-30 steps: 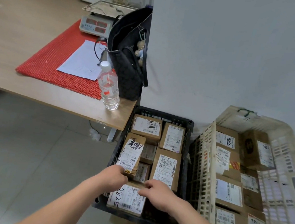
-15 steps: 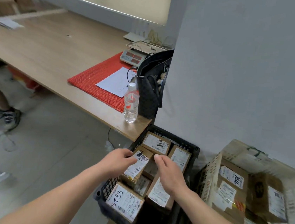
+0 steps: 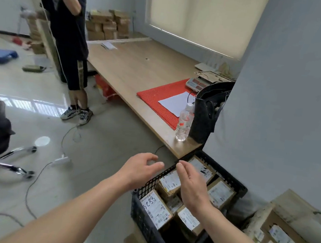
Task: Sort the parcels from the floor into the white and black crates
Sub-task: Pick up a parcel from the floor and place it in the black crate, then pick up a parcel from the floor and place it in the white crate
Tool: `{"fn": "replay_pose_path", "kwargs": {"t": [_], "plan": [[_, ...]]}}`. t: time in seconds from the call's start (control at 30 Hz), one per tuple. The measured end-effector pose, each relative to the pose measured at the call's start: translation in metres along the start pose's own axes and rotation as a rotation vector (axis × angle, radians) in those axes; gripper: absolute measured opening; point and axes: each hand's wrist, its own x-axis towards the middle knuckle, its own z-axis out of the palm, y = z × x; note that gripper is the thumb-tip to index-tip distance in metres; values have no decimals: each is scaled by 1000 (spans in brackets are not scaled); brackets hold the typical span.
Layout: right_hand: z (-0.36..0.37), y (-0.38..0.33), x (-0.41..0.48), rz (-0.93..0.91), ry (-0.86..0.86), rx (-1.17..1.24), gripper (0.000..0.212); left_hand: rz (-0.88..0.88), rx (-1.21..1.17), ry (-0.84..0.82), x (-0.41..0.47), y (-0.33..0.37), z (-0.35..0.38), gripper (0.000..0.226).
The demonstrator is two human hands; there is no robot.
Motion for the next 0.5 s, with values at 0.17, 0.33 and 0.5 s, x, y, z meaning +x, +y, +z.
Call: {"fn": "replay_pose_path", "kwargs": {"t": [0.17,0.33,0.5], "plan": [[29,-30,-16,-71,-86,6,54,-67,-56,115,-44,-26,-29,48],[75,-67,-43,-166,-145,-12,81,-126,-112,245,-106,-59,-63,46],[134,-102,-90,-247,-243,-46,58,-216,-155,368,-196,-102,-99,46]]}}
